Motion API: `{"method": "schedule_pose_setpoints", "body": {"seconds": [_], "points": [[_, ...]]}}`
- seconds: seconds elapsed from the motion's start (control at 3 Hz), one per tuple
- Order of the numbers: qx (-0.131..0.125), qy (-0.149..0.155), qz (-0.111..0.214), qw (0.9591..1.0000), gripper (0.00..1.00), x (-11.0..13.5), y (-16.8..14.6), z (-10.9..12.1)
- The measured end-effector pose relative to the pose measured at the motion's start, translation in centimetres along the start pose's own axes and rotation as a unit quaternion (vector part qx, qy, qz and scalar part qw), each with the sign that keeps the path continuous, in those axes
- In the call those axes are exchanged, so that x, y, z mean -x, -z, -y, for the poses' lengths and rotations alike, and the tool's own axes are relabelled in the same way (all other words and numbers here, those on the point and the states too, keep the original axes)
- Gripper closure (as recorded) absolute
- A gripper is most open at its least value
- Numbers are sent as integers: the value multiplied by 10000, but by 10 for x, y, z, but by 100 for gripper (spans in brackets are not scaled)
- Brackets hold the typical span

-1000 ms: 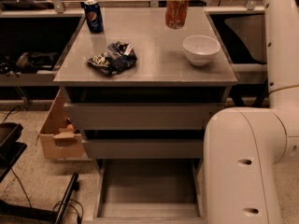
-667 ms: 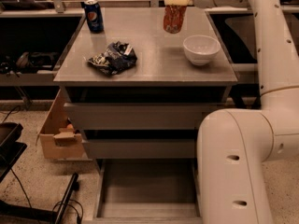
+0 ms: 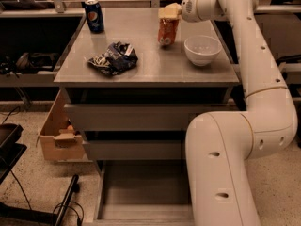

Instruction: Pick coke can from bottom drawer and place on counter

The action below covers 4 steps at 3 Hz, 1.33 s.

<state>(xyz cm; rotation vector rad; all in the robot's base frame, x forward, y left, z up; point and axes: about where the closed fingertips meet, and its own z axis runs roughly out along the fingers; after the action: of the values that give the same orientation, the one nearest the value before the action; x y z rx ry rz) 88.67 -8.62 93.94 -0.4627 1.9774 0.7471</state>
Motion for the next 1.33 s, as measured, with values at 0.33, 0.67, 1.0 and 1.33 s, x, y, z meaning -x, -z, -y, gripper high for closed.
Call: {"method": "schedule_pose_setpoints", "body": {"seconds": [0.33, 0.67, 1.0, 1.33], "points": [[-275, -40, -228, 9994, 100, -14, -22, 9], [-292, -38, -240, 9993, 100, -10, -21, 8], [-457, 55, -202, 9987, 82, -8, -28, 12], [-457, 55, -202, 9987, 59, -9, -27, 11]]}}
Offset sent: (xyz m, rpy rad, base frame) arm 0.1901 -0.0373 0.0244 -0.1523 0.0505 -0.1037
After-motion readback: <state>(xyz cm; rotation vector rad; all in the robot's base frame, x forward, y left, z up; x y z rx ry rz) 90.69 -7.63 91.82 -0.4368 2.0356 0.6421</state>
